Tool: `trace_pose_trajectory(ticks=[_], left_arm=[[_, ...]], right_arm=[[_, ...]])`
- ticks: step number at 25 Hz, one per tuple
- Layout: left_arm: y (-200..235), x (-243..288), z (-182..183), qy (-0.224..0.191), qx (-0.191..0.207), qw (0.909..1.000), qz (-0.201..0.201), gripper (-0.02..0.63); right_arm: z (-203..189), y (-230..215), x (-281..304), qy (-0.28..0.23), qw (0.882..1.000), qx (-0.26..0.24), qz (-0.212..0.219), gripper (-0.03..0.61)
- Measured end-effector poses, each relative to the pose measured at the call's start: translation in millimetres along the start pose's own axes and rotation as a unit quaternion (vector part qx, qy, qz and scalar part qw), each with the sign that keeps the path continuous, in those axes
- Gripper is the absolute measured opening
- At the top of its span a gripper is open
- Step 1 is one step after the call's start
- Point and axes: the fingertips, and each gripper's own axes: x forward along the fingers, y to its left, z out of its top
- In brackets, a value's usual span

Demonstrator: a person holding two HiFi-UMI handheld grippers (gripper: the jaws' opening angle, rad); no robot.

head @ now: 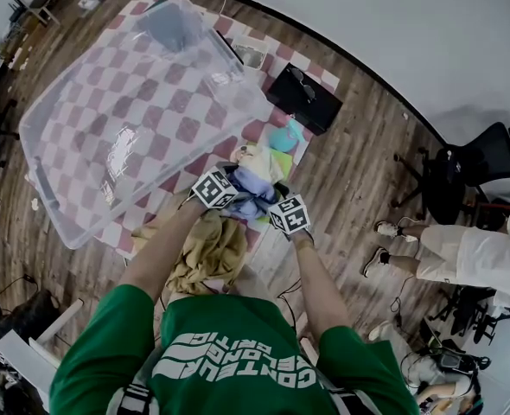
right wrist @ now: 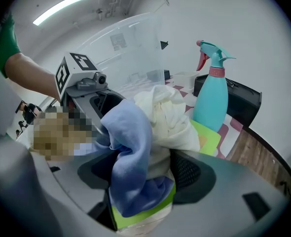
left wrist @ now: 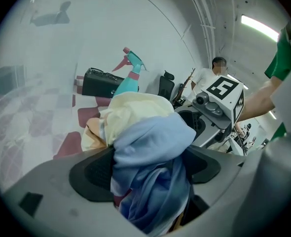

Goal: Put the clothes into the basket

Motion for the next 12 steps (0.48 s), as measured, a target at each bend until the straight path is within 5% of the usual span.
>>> trace_pose_trajectory(ticks=[12], left_arm=[[-6.5, 0.7, 1.4, -0.004, -0.014, 0.9998, -0.016, 0.326]], right_arm=[[5.1, 10.8, 1.8, 0.002, 1.000, -0.031, 0.004, 0.221]])
